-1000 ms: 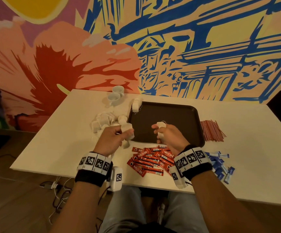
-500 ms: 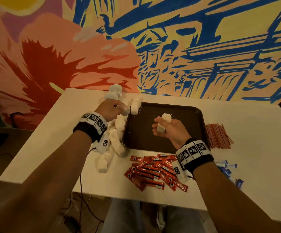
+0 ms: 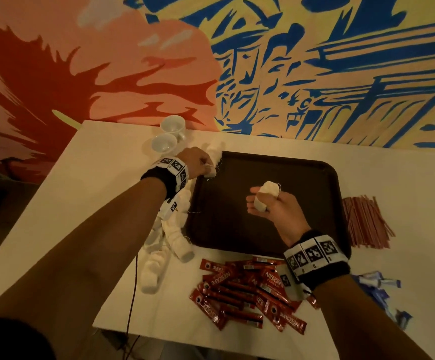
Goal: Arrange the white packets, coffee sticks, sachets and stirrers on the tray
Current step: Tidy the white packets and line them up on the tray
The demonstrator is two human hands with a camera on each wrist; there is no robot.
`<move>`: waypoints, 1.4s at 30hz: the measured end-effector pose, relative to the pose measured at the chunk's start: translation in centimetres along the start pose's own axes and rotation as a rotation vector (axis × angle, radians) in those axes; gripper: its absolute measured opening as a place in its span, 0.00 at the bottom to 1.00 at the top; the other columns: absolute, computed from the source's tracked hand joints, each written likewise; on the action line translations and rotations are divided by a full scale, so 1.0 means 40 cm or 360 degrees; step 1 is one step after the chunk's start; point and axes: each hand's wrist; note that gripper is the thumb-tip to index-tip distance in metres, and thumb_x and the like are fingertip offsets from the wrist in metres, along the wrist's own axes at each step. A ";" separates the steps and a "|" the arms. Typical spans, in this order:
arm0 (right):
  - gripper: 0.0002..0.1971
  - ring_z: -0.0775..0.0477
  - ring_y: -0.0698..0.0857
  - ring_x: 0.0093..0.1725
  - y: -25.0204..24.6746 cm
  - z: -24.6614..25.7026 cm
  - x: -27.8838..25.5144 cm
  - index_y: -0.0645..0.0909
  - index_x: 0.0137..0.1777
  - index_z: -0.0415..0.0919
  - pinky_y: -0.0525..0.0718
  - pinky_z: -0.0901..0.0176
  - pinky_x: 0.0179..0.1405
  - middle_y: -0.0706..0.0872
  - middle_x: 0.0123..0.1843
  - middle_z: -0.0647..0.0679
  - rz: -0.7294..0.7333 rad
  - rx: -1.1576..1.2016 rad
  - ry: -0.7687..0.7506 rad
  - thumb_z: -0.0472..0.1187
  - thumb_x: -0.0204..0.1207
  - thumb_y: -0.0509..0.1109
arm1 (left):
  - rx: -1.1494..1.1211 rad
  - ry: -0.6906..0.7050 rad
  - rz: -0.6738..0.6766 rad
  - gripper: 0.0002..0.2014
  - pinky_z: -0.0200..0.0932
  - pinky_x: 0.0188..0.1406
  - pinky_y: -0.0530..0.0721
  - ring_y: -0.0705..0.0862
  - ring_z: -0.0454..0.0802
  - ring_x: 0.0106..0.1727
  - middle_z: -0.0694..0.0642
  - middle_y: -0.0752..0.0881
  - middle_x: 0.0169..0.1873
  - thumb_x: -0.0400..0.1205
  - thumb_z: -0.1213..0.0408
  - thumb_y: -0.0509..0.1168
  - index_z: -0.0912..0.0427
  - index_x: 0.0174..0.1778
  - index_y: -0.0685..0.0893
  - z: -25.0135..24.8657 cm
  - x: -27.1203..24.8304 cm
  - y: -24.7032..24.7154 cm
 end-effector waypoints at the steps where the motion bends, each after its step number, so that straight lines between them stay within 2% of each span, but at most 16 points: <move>1: 0.10 0.43 0.91 0.58 -0.004 0.002 0.009 0.86 0.62 0.39 0.91 0.54 0.54 0.91 0.58 0.38 -0.0008 -0.0001 -0.0009 0.36 0.88 0.65 | 0.0048 0.0008 0.0072 0.10 0.41 0.54 0.78 0.85 0.53 0.59 0.54 0.88 0.57 0.81 0.57 0.72 0.53 0.56 0.91 0.001 0.019 0.011; 4: 0.10 0.42 0.91 0.57 -0.007 0.011 0.031 0.87 0.61 0.38 0.91 0.56 0.52 0.91 0.57 0.38 -0.0014 0.0002 -0.0040 0.36 0.88 0.64 | 0.0163 -0.0010 0.0152 0.11 0.41 0.53 0.79 0.86 0.54 0.58 0.53 0.89 0.58 0.82 0.58 0.71 0.52 0.58 0.91 0.006 0.063 0.032; 10: 0.10 0.44 0.92 0.55 0.001 0.017 0.051 0.86 0.61 0.37 0.91 0.56 0.50 0.91 0.55 0.38 0.0030 0.0035 -0.0078 0.36 0.88 0.64 | 0.0299 -0.0085 0.0075 0.13 0.41 0.48 0.79 0.87 0.56 0.58 0.55 0.89 0.58 0.78 0.64 0.74 0.52 0.59 0.90 0.021 0.118 0.038; 16: 0.10 0.42 0.92 0.56 0.011 0.002 0.056 0.87 0.62 0.37 0.91 0.55 0.51 0.91 0.56 0.37 0.0051 0.0052 -0.0055 0.37 0.88 0.65 | 0.0392 -0.0129 -0.0035 0.12 0.44 0.53 0.81 0.86 0.59 0.59 0.57 0.87 0.59 0.77 0.65 0.74 0.51 0.56 0.87 0.032 0.147 0.051; 21: 0.10 0.42 0.91 0.57 0.016 0.008 0.051 0.87 0.61 0.38 0.91 0.54 0.52 0.91 0.57 0.37 0.0061 0.0063 -0.0047 0.37 0.88 0.65 | 0.0416 -0.0157 -0.0166 0.13 0.53 0.60 0.83 0.84 0.60 0.58 0.57 0.85 0.57 0.78 0.59 0.74 0.55 0.56 0.83 0.037 0.145 0.042; 24: 0.10 0.41 0.91 0.56 0.022 0.020 0.039 0.87 0.61 0.37 0.91 0.54 0.53 0.90 0.57 0.36 0.0074 0.0080 -0.0045 0.36 0.88 0.65 | 0.0398 -0.0138 -0.0306 0.15 0.53 0.58 0.81 0.83 0.60 0.60 0.59 0.85 0.58 0.80 0.56 0.72 0.58 0.59 0.82 0.029 0.127 0.015; 31: 0.18 0.37 0.90 0.59 0.043 0.099 -0.040 0.84 0.64 0.32 0.89 0.46 0.62 0.89 0.59 0.32 0.0291 0.0307 0.0034 0.36 0.91 0.53 | -0.0016 -0.0079 -0.0704 0.12 0.50 0.54 0.83 0.85 0.55 0.55 0.52 0.88 0.50 0.82 0.50 0.69 0.53 0.55 0.84 -0.028 -0.008 -0.112; 37: 0.15 0.41 0.90 0.64 0.050 0.137 -0.165 0.83 0.67 0.37 0.90 0.48 0.62 0.92 0.61 0.38 0.0461 0.0147 -0.0121 0.38 0.92 0.56 | -0.0475 0.0139 -0.1010 0.15 0.45 0.46 0.86 0.87 0.40 0.43 0.43 0.89 0.42 0.79 0.40 0.69 0.48 0.47 0.87 -0.116 -0.227 -0.216; 39: 0.15 0.42 0.89 0.66 0.048 0.147 -0.207 0.82 0.69 0.35 0.89 0.48 0.62 0.91 0.64 0.38 0.0527 0.0066 -0.0152 0.38 0.91 0.59 | -0.0651 0.0205 -0.1037 0.15 0.46 0.46 0.87 0.88 0.40 0.44 0.43 0.90 0.43 0.79 0.39 0.69 0.48 0.47 0.88 -0.143 -0.316 -0.245; 42: 0.14 0.39 0.89 0.66 0.051 0.160 -0.272 0.83 0.67 0.31 0.91 0.52 0.56 0.89 0.66 0.36 0.0521 0.0073 -0.0180 0.37 0.89 0.63 | -0.0881 0.0304 -0.0924 0.15 0.48 0.41 0.88 0.89 0.46 0.42 0.48 0.90 0.46 0.81 0.43 0.69 0.51 0.52 0.88 -0.181 -0.453 -0.259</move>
Point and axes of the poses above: each hand's wrist, its own x-axis towards the middle knuckle, its own y-axis out of the palm, z = x × y
